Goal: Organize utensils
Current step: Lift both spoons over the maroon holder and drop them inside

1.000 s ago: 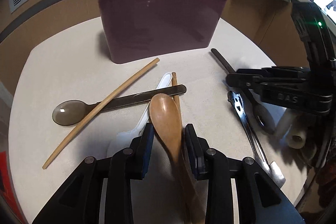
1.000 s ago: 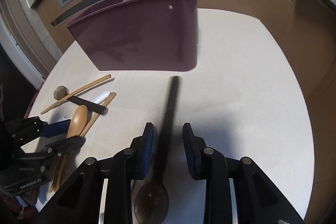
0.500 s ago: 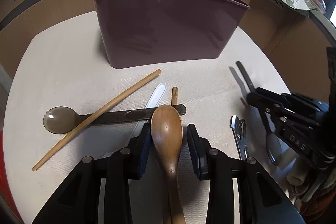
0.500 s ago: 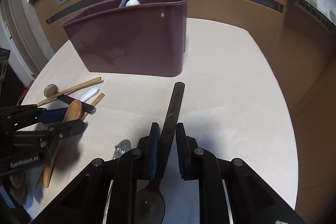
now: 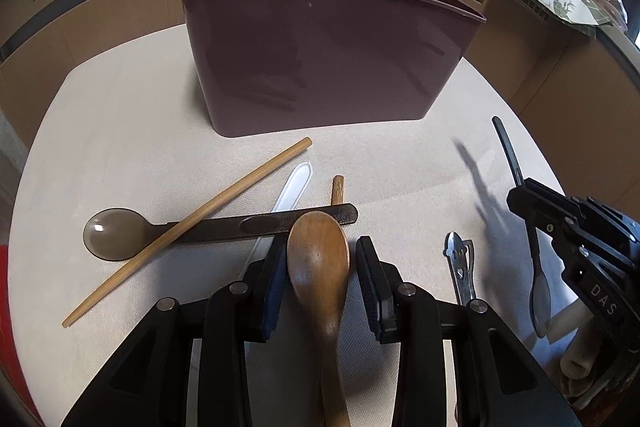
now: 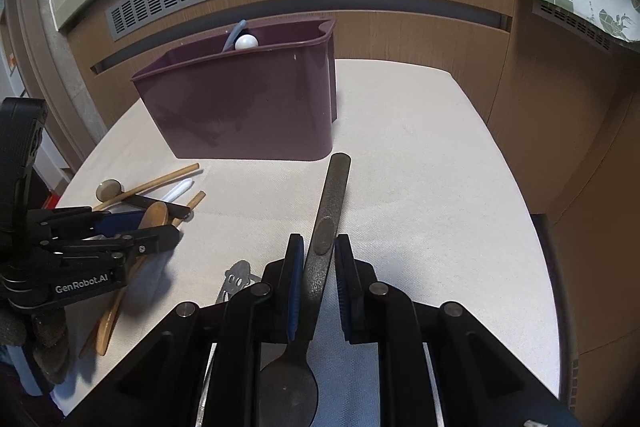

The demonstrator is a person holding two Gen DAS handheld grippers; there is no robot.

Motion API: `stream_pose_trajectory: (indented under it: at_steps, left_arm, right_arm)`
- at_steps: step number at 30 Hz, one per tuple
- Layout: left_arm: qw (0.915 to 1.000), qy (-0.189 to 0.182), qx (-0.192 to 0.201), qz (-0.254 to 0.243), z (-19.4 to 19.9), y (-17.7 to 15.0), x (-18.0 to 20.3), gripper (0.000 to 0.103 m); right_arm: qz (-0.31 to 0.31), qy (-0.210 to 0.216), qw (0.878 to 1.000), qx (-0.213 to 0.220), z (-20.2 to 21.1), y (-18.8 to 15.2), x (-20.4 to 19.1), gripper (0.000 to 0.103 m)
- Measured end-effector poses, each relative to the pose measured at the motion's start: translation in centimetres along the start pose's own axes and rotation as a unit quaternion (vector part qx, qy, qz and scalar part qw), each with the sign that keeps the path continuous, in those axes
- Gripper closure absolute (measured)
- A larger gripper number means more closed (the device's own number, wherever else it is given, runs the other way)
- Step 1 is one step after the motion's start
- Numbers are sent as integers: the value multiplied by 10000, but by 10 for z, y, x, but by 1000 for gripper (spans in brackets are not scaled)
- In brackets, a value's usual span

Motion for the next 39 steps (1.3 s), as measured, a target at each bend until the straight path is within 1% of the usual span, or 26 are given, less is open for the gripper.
stream_pose_trajectory:
  at_steps: [1,2,4,8,11,13,17,20,30,32,34,36,37,38,39]
  left_arm:
    - [10000,9,13,35,1,-2,-2,71]
    - [9999,99,64,54,1,-1,-4,73]
    - [9996,199,199,58,6,-1,-6,73]
    - [9963,337,789,-4,38,7,-8,73]
    - [9935,312,1098,-44,59,12,-8,73]
    - [9921,218,1237,-66,71,16,-8,73]
    - [9909,97,1340,2,83,19,-11,73]
    - [9902,22,1398,47,92,13,-19,73]
    - [9874,-328,1518,300,109,20,-28,73]
    - [9863,-345,1583,326,114,22,-31,73]
    - [9834,-365,1739,360,125,31,-33,73]
    - [9787,-394,1983,366,141,48,-36,73]
    - [9758,-405,2117,355,151,59,-38,73]
    - [9705,-431,2346,342,168,79,-41,73]
    - [9670,-451,2484,339,178,92,-43,73]
  right_arm:
    - [-9,21,10000,17,0,1,-2,89]
    - [-20,42,10000,47,1,1,-3,89]
    - [-28,79,9999,88,3,2,-4,92]
    - [-23,96,9997,204,10,5,-7,92]
    - [62,58,9994,331,17,11,-11,92]
    - [120,57,9992,367,20,14,-16,92]
    - [143,141,9991,384,26,19,-23,92]
    - [196,111,9989,405,30,22,-27,92]
    - [258,40,9982,539,42,32,-33,92]
    - [209,50,9980,601,43,35,-32,92]
    - [181,90,9973,702,47,40,-33,92]
    - [236,147,9953,924,56,56,-38,92]
    - [328,158,9933,1100,64,70,-43,92]
    - [447,149,9909,1262,72,83,-48,92]
    - [590,142,9876,1446,80,99,-53,92]
Point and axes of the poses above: each gripper's, at about its wrist camera, not at the fingertips, and z roughly against the way its jaws point, x to its right, y to its top, the point moved 8 cm from there along -z, roughly the way its jaws point, and after that the axes turned 15 degrees about y, right-handed, at the moved point
